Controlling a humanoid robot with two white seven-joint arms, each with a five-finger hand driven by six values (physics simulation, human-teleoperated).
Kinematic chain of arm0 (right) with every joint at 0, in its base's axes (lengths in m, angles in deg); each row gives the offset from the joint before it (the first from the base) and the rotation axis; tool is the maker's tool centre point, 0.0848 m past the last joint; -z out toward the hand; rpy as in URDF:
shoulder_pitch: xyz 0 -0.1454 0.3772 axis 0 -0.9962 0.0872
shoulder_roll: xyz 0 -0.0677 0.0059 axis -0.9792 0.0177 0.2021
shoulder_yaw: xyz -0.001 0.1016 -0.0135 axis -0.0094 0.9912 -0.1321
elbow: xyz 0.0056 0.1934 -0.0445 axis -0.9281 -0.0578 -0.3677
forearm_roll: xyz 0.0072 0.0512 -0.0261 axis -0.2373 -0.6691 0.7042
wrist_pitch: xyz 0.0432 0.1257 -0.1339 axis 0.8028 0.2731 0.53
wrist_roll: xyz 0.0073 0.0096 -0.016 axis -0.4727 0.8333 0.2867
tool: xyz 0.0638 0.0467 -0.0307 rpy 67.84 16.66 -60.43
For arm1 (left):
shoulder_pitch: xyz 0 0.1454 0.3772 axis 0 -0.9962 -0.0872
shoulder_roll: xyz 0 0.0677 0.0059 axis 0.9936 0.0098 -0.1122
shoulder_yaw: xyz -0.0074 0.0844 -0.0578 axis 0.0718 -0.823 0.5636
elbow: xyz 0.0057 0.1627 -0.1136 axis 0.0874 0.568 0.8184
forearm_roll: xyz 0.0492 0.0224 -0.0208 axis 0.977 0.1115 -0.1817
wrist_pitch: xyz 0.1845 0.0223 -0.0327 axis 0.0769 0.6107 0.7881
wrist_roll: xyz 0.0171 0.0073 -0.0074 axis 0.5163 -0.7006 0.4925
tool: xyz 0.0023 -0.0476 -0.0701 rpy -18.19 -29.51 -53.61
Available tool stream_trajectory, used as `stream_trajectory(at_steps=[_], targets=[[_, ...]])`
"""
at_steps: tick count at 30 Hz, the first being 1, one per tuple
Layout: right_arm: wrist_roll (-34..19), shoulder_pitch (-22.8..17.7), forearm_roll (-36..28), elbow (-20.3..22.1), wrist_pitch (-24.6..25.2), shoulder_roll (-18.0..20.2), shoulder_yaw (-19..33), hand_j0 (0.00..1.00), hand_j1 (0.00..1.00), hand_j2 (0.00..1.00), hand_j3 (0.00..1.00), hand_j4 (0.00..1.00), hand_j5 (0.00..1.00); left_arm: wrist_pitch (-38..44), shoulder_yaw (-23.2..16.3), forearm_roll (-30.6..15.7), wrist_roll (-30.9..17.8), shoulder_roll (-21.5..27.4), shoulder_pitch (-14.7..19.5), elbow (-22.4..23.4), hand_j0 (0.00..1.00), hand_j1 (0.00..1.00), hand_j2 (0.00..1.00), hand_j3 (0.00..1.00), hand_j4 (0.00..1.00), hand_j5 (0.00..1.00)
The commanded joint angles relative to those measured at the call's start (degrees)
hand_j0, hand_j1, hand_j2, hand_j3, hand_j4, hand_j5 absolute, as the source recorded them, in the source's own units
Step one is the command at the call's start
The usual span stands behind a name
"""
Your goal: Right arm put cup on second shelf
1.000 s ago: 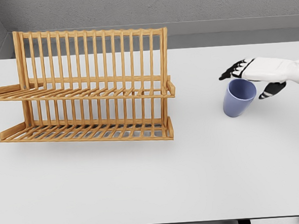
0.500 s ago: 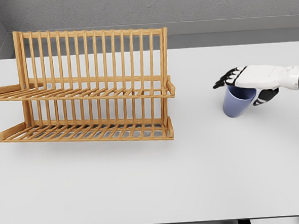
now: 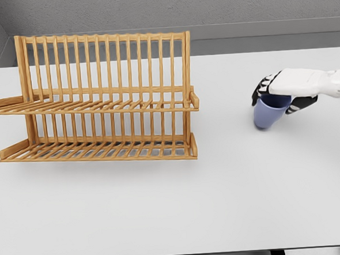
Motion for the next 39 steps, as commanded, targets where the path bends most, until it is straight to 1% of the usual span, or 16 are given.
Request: stream_trajectory(at_steps=[1, 4, 12, 16, 18, 22, 23, 25, 27, 35, 39], targets=[[0.01, 0.0, -0.38, 0.1, 0.15, 0.08, 0.87, 0.63, 0.63, 0.63, 0.63, 0.63, 0.63, 0.0, 0.0, -0.03, -0.01, 0.0, 0.0, 0.0, 1.0, 1.0, 1.0, 1.0, 1.0, 1.0], [0.01, 0.0, -0.47, 1.15, 0.15, 0.17, 2.45, 0.63, 0.63, 0.63, 0.63, 0.63, 0.63, 0.0, 0.0, -0.03, -0.01, 0.0, 0.0, 0.0, 1.0, 1.0, 1.0, 1.0, 1.0, 1.0], [0.01, 0.26, -0.55, 1.68, 0.15, 0.08, 6.23, 0.63, 0.63, 0.63, 0.63, 0.63, 0.63, 0.0, 0.0, -0.03, -0.01, 0.0, 0.0, 0.0, 1.0, 1.0, 1.0, 1.0, 1.0, 1.0], [0.01, 2.11, -0.47, 1.77, 0.15, -0.09, 6.32, 0.63, 0.63, 0.63, 0.63, 0.63, 0.63, 0.0, 0.0, -0.03, -0.01, 0.0, 0.0, 0.0, 1.0, 1.0, 1.0, 1.0, 1.0, 1.0], [0.01, 2.64, -0.47, 3.17, 0.15, -0.01, 6.32, 0.63, 0.63, 0.63, 0.63, 0.63, 0.63, 0.0, 0.0, -0.03, -0.01, 0.0, 0.0, 0.0, 1.0, 1.0, 1.0, 1.0, 1.0, 1.0], [0.01, 2.99, -0.47, 7.39, 0.15, -0.09, 6.32, 0.63, 0.63, 0.63, 0.63, 0.63, 0.63, 0.0, 0.0, -0.03, -0.01, 0.0, 0.0, 0.0, 1.0, 1.0, 1.0, 1.0, 1.0, 1.0], [0.01, 3.6, -0.47, 8.35, 0.15, -0.18, 6.23, 0.63, 0.63, 0.63, 0.63, 0.63, 0.63, 0.0, 0.0, -0.03, -0.01, 0.0, 0.0, 0.0, 1.0, 1.0, 1.0, 1.0, 1.0, 1.0], [0.01, 3.69, -0.38, 10.03, 0.15, -1.06, 6.23, 0.63, 0.63, 0.63, 0.63, 0.63, 0.63, 0.0, 0.0, -0.03, -0.01, 0.0, 0.0, 0.0, 1.0, 1.0, 1.0, 1.0, 1.0, 1.0], [0.01, 3.95, -0.29, 11.87, 0.15, -1.15, 6.23, 0.63, 0.63, 0.63, 0.63, 0.63, 0.63, 0.0, 0.0, -0.03, -0.01, 0.0, 0.0, 0.0, 1.0, 1.0, 1.0, 1.0, 1.0, 1.0], [-0.08, 6.24, -0.29, 12.66, 0.15, -5.02, 5.71, 0.63, 0.63, 0.63, 0.63, 0.63, 0.63, 0.0, 0.0, -0.03, -0.01, 0.0, 0.0, 0.0, 1.0, 1.0, 1.0, 1.0, 1.0, 1.0], [-0.08, 7.03, -0.29, 13.89, 0.15, -6.25, 5.53, 0.63, 0.63, 0.63, 0.63, 0.63, 0.63, 0.0, 0.0, -0.03, -0.01, 0.0, 0.0, 0.0, 1.0, 1.0, 1.0, 1.0, 1.0, 1.0]])
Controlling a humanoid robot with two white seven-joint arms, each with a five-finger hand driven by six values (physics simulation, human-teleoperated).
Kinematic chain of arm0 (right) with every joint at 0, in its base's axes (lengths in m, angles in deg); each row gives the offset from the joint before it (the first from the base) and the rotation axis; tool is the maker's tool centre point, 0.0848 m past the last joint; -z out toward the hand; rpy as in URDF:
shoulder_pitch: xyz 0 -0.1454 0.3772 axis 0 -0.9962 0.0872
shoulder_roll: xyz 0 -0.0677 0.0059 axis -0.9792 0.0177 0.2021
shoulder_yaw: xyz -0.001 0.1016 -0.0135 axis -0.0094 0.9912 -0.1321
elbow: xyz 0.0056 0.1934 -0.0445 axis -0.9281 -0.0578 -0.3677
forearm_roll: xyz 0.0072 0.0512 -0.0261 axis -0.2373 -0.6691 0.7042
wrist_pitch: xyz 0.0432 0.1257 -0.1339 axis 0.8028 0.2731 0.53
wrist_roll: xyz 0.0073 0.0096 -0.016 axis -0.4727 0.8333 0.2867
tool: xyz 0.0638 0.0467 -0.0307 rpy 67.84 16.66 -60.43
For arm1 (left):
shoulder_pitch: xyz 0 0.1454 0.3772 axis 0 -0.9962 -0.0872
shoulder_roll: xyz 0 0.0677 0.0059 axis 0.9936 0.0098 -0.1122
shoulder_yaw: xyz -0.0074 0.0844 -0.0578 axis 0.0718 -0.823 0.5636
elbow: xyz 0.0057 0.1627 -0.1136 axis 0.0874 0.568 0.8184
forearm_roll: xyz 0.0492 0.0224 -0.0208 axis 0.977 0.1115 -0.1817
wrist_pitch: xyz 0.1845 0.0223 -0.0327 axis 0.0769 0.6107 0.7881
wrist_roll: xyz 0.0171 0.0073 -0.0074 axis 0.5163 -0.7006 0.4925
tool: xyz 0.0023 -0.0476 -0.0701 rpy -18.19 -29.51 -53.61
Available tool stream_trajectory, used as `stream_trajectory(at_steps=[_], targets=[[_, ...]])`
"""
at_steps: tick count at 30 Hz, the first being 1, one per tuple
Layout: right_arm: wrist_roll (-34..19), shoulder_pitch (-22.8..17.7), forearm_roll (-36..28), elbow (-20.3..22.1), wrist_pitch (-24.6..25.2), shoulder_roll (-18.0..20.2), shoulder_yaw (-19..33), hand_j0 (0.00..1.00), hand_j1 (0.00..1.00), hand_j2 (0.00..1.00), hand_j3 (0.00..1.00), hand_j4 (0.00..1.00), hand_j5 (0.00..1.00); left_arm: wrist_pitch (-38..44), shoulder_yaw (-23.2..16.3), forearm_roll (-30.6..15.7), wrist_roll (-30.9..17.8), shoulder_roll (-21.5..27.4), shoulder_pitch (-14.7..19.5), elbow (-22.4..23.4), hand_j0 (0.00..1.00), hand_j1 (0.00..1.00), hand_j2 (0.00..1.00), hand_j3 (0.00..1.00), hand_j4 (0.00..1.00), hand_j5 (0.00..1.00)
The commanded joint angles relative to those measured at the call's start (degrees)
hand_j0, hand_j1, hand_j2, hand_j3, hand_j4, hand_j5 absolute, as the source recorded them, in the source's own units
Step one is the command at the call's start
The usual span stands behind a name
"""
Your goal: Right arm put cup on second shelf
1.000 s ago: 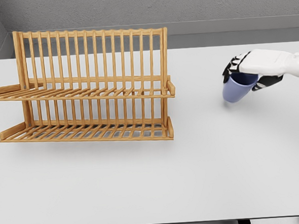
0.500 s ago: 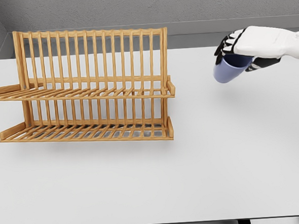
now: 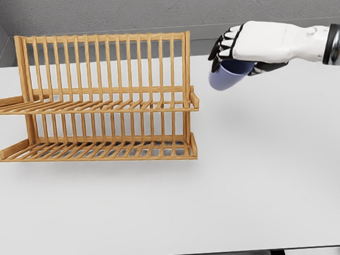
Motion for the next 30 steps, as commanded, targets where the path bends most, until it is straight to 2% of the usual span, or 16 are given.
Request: stream_trajectory(at_steps=[1, 4, 6, 8, 13, 21, 24, 30], targets=[[0.07, 0.0, -0.45, 0.51, 0.22, -1.01, -0.14, 0.63, 0.63, 0.63, 0.63, 0.63, 0.63, 0.0, 0.0, -0.03, -0.01, 0.0, 0.0, 0.0, 1.0, 1.0, 1.0, 1.0, 1.0, 1.0], [0.07, 1.76, -0.45, 1.13, 0.22, -2.68, -2.42, 0.63, 0.63, 0.63, 0.63, 0.63, 0.63, 0.0, 0.0, -0.03, -0.01, 0.0, 0.0, 0.0, 1.0, 1.0, 1.0, 1.0, 1.0, 1.0], [0.07, 1.93, -0.37, 4.2, 0.22, -2.68, -2.69, 0.64, 0.64, 0.64, 0.64, 0.64, 0.64, 0.0, 0.0, -0.03, -0.01, 0.0, 0.0, 0.0, 1.0, 1.0, 1.0, 1.0, 1.0, 1.0], [-0.02, 2.29, -0.37, 5.26, 0.22, -2.77, -3.21, 0.64, 0.64, 0.64, 0.64, 0.64, 0.64, 0.0, 0.0, -0.03, -0.01, 0.0, 0.0, 0.0, 1.0, 1.0, 1.0, 1.0, 1.0, 1.0], [-0.02, 4.04, -0.37, 5.52, 0.22, -4.44, -5.15, 0.64, 0.64, 0.64, 0.64, 0.64, 0.64, 0.0, 0.0, -0.03, -0.01, 0.0, 0.0, 0.0, 1.0, 1.0, 1.0, 1.0, 1.0, 1.0], [-0.02, 4.31, -0.37, 7.63, 0.22, -4.53, -5.23, 0.64, 0.64, 0.64, 0.64, 0.64, 0.64, 0.0, 0.0, -0.03, -0.01, 0.0, 0.0, 0.0, 1.0, 1.0, 1.0, 1.0, 1.0, 1.0], [-1.96, 4.4, -0.37, 7.72, 0.22, -4.88, -5.41, 0.64, 0.64, 0.64, 0.64, 0.64, 0.64, 0.0, 0.0, -0.03, -0.01, 0.0, 0.0, 0.0, 1.0, 1.0, 1.0, 1.0, 1.0, 1.0], [-2.92, 5.54, -0.37, 7.72, 0.22, -7.07, -8.57, 0.65, 0.65, 0.65, 0.65, 0.65, 0.65, 0.0, 0.0, -0.03, -0.01, 0.0, 0.0, 0.0, 1.0, 1.0, 1.0, 1.0, 1.0, 1.0]])
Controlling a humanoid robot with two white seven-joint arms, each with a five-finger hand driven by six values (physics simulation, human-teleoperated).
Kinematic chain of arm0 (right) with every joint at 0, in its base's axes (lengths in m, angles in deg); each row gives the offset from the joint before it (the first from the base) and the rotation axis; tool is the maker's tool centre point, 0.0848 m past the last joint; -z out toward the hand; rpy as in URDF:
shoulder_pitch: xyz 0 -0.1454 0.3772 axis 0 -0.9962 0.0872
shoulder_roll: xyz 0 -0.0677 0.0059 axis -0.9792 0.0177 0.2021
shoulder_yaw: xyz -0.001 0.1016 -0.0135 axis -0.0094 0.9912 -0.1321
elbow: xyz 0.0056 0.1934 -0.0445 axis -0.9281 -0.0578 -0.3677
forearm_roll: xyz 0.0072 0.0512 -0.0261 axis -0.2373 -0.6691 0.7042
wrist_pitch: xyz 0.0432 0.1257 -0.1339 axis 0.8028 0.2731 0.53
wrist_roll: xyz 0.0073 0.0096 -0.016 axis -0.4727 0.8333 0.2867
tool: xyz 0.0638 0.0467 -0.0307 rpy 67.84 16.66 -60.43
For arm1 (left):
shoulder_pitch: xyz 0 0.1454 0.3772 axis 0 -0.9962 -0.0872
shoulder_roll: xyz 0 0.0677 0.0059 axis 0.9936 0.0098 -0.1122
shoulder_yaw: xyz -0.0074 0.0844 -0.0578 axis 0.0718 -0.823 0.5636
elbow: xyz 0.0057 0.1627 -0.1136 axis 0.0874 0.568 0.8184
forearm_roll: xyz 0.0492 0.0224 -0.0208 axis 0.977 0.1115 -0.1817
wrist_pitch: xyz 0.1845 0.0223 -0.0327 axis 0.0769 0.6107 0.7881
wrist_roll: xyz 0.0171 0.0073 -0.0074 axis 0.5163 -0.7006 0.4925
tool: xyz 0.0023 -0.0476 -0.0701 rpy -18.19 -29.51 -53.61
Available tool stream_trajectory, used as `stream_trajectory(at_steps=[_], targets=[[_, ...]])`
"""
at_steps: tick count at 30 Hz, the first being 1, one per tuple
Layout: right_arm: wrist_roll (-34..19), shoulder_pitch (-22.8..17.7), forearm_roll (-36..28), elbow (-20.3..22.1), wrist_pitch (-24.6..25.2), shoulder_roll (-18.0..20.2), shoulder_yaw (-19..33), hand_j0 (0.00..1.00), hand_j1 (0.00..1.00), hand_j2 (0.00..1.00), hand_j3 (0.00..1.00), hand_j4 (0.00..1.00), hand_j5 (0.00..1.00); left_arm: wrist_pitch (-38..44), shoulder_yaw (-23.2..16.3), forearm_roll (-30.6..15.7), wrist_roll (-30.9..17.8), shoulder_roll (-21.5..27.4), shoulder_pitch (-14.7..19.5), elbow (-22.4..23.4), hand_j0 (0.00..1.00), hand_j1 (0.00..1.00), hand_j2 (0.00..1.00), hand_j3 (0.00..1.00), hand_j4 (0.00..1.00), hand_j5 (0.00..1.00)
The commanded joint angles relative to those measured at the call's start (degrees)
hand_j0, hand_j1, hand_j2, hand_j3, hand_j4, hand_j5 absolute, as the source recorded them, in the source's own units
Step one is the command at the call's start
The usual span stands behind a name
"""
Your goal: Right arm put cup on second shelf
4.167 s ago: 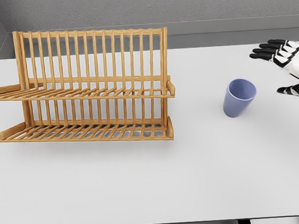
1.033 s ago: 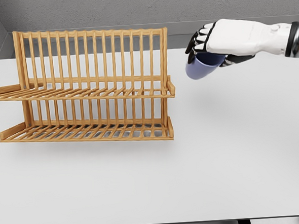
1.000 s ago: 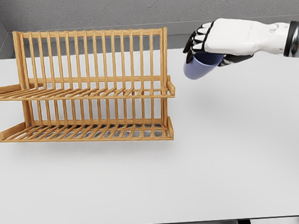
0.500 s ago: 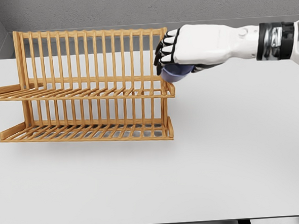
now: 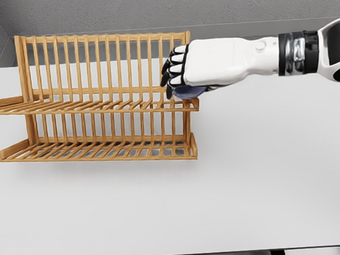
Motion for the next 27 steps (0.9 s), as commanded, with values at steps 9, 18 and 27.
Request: stream_trajectory(at_steps=[9, 18, 27], targets=[[-0.87, 0.44, -0.29, -0.14, 0.13, -1.39, -1.71, 0.78, 0.78, 0.78, 0.78, 0.78, 0.78, 0.0, 0.0, -0.03, -0.01, 0.0, 0.0, 0.0, 1.0, 1.0, 1.0, 1.0, 1.0, 1.0], [-0.87, 0.18, -0.82, -0.49, 0.13, 0.81, 11.99, 1.0, 1.0, 1.0, 1.0, 1.0, 1.0, 0.0, 0.0, -0.03, -0.01, 0.0, 0.0, 0.0, 1.0, 1.0, 1.0, 1.0, 1.0, 1.0], [-2.2, -20.21, -0.38, -21.76, 0.13, 4.6, 29.93, 1.0, 1.0, 1.0, 1.0, 1.0, 1.0, 0.0, 0.0, -0.03, -0.01, 0.0, 0.0, 0.0, 1.0, 1.0, 1.0, 1.0, 1.0, 1.0]])
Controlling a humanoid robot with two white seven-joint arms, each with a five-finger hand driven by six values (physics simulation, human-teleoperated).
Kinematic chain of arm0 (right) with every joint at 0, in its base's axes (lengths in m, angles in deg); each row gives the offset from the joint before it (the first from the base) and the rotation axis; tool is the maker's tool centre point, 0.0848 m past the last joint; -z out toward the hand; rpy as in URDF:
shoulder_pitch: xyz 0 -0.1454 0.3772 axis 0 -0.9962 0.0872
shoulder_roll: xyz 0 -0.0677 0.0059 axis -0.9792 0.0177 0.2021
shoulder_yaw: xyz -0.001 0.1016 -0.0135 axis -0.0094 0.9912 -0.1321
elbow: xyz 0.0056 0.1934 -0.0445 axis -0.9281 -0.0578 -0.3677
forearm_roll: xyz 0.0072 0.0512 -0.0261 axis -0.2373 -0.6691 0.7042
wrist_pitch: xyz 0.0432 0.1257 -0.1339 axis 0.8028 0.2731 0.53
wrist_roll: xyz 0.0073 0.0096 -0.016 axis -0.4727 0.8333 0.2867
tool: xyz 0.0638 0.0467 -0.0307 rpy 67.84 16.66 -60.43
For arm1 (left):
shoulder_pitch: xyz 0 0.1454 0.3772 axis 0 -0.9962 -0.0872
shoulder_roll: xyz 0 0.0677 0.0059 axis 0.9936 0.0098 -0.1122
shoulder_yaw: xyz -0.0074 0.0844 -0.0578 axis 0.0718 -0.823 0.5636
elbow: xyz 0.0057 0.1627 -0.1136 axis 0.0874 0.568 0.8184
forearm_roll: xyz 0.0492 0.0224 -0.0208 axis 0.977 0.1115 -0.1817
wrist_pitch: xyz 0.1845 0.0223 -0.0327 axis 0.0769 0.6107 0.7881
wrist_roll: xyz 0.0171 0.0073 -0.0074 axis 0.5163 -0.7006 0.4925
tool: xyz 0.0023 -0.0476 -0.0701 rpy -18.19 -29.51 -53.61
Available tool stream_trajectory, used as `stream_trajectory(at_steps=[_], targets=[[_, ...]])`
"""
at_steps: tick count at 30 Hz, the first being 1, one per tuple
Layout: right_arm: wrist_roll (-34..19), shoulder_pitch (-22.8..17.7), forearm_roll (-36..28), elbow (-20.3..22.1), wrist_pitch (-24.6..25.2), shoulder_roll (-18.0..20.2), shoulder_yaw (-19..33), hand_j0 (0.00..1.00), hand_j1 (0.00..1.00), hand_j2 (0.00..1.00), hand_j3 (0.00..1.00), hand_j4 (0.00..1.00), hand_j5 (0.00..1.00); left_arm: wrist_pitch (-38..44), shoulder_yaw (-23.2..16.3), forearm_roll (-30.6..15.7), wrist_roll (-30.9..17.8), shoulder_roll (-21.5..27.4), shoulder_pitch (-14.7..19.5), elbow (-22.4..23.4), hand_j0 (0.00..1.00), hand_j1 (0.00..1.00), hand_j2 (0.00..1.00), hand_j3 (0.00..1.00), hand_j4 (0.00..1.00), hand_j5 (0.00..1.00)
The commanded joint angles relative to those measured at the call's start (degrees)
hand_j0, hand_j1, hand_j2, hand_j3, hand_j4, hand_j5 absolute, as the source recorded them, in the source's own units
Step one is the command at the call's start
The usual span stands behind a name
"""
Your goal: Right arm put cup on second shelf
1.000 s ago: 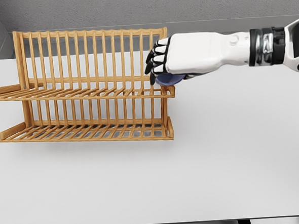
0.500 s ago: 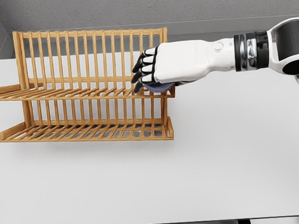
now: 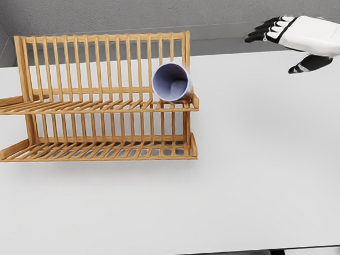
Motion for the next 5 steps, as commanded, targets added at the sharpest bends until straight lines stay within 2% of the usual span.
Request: stream_trajectory(at_steps=[1, 3, 5], targets=[[-0.74, -0.78, 0.32, -5.75, -0.03, -5.93, 3.18, 1.0, 1.0, 1.0, 1.0, 1.0, 1.0, 0.01, 0.0, -0.03, -0.01, 0.0, 0.0, -0.01, 1.0, 1.0, 1.0, 1.0, 1.0, 1.0], [-0.74, -5.8, 1.37, -5.84, -0.03, -7.25, 6.7, 1.0, 1.0, 1.0, 1.0, 1.0, 1.0, 0.01, 0.0, -0.03, -0.01, 0.0, 0.0, -0.01, 1.0, 1.0, 1.0, 1.0, 1.0, 1.0], [-0.74, -7.38, 2.34, -5.75, -0.03, -7.34, 6.88, 1.0, 1.0, 1.0, 1.0, 1.0, 1.0, 0.01, 0.0, -0.03, -0.01, 0.0, 0.0, -0.01, 1.0, 1.0, 1.0, 1.0, 1.0, 1.0]])
